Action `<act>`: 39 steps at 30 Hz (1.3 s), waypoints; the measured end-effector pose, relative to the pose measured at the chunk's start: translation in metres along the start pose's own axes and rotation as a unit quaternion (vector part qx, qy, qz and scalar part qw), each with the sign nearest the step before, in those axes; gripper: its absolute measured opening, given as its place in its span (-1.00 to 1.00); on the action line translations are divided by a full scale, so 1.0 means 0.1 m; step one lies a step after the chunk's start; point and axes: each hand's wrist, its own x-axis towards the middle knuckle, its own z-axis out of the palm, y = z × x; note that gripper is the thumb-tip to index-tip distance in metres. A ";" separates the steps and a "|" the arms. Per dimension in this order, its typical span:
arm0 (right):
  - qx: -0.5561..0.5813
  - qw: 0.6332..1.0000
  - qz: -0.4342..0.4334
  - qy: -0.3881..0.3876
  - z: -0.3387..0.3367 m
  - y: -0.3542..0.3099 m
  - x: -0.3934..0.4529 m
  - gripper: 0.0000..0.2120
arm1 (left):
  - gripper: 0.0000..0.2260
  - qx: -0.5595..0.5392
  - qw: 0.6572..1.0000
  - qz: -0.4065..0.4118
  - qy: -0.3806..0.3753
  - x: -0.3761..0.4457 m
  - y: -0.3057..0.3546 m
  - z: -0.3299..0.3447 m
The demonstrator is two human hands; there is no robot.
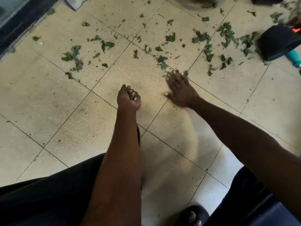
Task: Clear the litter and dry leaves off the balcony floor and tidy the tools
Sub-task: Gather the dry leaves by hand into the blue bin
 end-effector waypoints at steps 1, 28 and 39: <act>0.028 0.999 0.031 0.013 -0.06 0.05 0.02 -0.27 | -0.70 0.000 1.000 -0.002 0.002 0.01 -0.01 -0.01; 0.322 0.836 0.441 0.060 0.41 -1.13 -0.43 -0.18 | -0.69 0.004 0.999 -0.032 0.016 0.07 -0.11 0.08; 0.156 0.986 -0.057 0.009 0.08 -0.74 -0.09 -0.29 | -0.68 0.021 0.999 -0.027 -0.007 0.01 -0.22 0.20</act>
